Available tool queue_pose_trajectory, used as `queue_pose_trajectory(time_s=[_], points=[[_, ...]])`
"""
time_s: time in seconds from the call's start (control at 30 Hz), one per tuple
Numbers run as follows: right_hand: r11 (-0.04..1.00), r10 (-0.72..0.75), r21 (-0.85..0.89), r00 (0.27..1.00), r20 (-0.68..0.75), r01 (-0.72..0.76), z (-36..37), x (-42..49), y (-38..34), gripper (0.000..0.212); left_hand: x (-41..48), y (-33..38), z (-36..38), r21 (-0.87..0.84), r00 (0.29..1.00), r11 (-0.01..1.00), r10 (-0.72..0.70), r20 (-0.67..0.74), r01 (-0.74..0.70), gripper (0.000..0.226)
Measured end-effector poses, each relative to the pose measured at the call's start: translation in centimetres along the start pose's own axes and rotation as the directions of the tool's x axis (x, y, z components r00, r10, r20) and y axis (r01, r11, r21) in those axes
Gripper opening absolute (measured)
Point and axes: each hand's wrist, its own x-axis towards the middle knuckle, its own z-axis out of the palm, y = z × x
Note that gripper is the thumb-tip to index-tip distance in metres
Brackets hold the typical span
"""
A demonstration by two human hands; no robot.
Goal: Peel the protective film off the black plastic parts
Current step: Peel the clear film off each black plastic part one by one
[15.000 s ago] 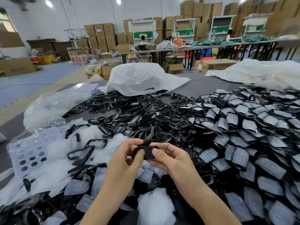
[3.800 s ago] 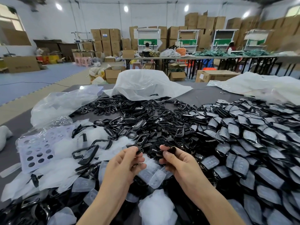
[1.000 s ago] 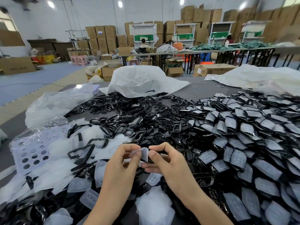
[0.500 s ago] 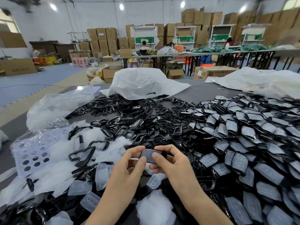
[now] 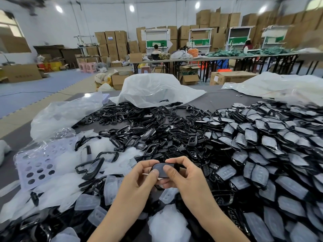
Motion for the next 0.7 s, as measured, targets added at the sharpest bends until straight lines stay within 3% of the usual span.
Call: queue_pose_trajectory(time_s=[0.3,0.57,0.7], points=[[0.999,0.006,-0.036,0.999,0.040,-0.005,0.06,-0.05,-0.05,0.012,-0.06,0.33,0.10,0.030,0.999,0.999,0.014,-0.043,-0.012,0.018],[0.999,0.024,-0.024,1.000,-0.012,-0.024,-0.28,0.13,-0.15,0.011,-0.43,0.36,0.43,0.089,0.993,0.994,0.070,-0.091,-0.062,0.023],[0.999,0.045,0.005,0.999,-0.021,-0.045,-0.42,0.23,-0.30,0.013,-0.21,0.24,0.44,0.008,0.996,1.000,0.016,-0.082,-0.016,0.021]])
